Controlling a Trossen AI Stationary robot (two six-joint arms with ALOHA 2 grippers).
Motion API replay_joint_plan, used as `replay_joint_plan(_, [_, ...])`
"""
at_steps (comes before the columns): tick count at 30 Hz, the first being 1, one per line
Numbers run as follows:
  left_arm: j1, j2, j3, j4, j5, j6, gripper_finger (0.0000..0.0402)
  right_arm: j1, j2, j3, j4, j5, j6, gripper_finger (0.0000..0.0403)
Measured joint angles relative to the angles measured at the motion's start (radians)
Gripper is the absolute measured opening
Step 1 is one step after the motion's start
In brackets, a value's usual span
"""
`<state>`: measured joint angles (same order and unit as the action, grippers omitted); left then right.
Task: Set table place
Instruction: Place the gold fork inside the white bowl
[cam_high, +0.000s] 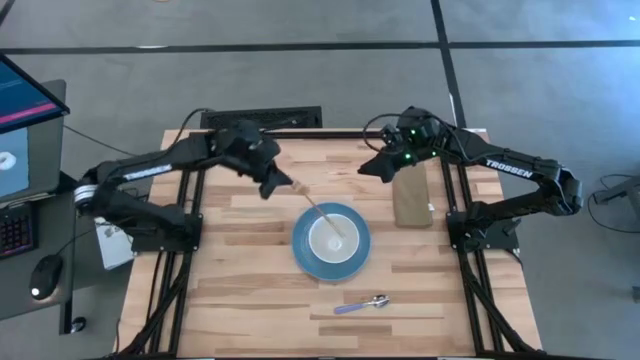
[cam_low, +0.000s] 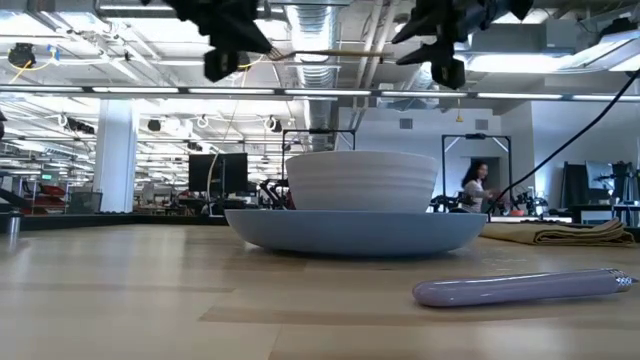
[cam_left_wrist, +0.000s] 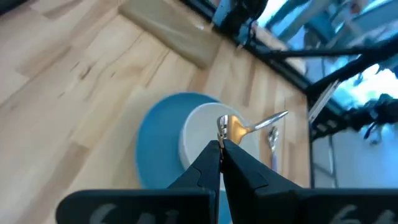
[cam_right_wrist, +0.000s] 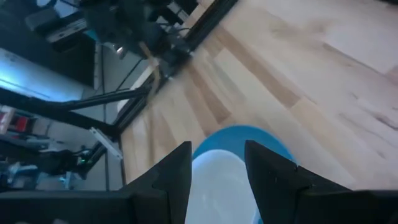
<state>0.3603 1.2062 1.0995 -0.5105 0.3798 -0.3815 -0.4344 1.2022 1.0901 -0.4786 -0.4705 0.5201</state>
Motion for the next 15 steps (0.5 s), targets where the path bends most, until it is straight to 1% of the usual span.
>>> replay_joint_plan(5, [0.038,0.182,0.196,-0.172,0.042,0.158,0.0,0.023,0.0,0.0,-0.007,-0.003,0.0,0.0171])
replay_joint_plan(11, [0.042,0.393,0.433,-0.282,0.125,0.264,0.0,0.049,0.014,0.0,-0.008,0.014,-0.027,0.0171])
replay_joint_plan(13, [0.045,0.459,0.516,-0.333,0.137,0.266,0.0,0.059,0.013,0.0,-0.007,0.074,-0.02,0.0171])
replay_joint_plan(15, [0.05,0.517,0.595,-0.383,0.134,0.278,0.0,0.077,0.013,0.0,-0.01,0.167,-0.01,0.017])
